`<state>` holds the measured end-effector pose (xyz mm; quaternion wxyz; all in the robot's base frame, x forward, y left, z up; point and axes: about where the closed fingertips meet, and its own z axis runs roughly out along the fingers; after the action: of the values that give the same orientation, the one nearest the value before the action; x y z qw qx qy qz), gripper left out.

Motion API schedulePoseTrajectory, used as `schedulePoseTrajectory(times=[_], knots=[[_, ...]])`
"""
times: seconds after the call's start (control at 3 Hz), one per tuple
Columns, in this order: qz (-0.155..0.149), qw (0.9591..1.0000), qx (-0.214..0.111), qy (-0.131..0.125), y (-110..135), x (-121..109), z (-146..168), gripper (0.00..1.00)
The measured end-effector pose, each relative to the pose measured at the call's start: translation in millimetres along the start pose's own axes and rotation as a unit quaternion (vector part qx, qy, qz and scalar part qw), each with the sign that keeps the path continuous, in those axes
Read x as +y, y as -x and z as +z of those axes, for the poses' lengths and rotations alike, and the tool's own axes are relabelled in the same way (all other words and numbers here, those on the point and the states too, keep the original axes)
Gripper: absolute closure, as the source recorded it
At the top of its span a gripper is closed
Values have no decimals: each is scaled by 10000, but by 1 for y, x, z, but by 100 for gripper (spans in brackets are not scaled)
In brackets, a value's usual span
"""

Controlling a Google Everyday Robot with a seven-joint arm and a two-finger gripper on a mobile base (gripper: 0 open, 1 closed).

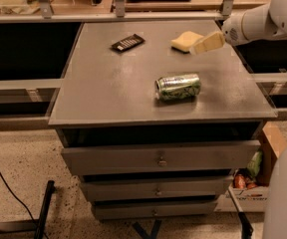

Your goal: Pick sponge

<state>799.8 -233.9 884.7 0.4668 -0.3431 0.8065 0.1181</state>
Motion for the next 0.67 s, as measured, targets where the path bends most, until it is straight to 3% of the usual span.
schedulePoseTrajectory(times=[0.33,0.67], knots=[[155,9989,-308,303,-14,23,32,0],[155,9989,-309,304,-14,23,32,0]])
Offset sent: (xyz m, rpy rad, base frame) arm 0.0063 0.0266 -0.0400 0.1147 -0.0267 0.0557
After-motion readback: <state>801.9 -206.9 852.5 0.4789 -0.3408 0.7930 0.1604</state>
